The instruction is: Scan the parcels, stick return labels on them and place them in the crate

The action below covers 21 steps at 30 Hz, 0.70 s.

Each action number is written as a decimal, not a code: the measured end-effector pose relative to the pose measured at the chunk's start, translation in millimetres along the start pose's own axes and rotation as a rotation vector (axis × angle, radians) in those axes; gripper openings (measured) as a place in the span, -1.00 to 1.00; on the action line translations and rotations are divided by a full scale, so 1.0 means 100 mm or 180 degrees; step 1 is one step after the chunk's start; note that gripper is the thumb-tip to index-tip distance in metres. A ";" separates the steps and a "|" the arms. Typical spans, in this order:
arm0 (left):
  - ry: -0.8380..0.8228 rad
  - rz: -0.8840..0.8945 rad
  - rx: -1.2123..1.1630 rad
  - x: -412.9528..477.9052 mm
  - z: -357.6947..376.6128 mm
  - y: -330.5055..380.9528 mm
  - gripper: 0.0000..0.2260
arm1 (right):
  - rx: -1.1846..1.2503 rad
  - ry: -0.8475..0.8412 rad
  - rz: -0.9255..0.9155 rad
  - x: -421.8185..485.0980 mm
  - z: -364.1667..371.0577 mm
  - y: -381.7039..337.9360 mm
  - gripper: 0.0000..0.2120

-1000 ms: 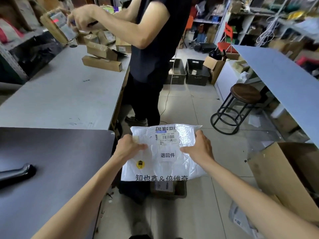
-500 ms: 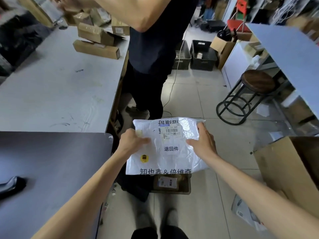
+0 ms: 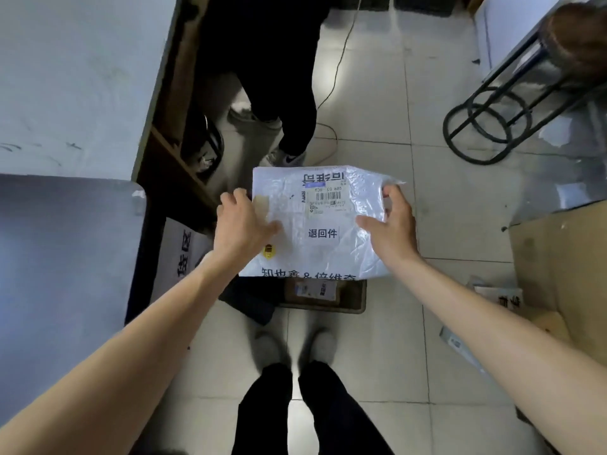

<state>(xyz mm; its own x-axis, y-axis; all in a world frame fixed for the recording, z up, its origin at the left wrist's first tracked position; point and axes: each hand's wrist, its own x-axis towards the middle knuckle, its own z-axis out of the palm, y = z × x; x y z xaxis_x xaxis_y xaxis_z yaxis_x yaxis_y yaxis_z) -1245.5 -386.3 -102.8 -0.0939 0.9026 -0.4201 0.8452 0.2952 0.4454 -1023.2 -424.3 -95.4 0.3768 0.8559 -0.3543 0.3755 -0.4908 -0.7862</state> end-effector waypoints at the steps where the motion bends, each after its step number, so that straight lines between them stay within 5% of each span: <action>1: 0.0071 0.0195 0.0323 0.04 0.11 -0.05 -0.33 | 0.0028 -0.0022 0.0037 0.10 0.11 0.09 -0.65; 7: 0.0170 0.1303 0.1799 0.30 0.74 -0.31 -0.22 | -0.0077 -0.0184 0.0185 0.57 0.79 0.67 -0.67; 21: 0.0101 0.1045 0.1540 0.60 1.09 -0.57 -0.39 | -0.0617 0.0070 0.0093 0.68 1.11 1.09 -0.51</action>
<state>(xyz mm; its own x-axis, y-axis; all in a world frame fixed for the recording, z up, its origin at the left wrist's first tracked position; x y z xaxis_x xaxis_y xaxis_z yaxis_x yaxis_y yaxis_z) -1242.4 -383.4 -239.4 0.2041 0.9338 -0.2938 0.9761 -0.1714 0.1334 -1050.9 -401.8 -261.6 0.4075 0.8381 -0.3626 0.5194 -0.5393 -0.6628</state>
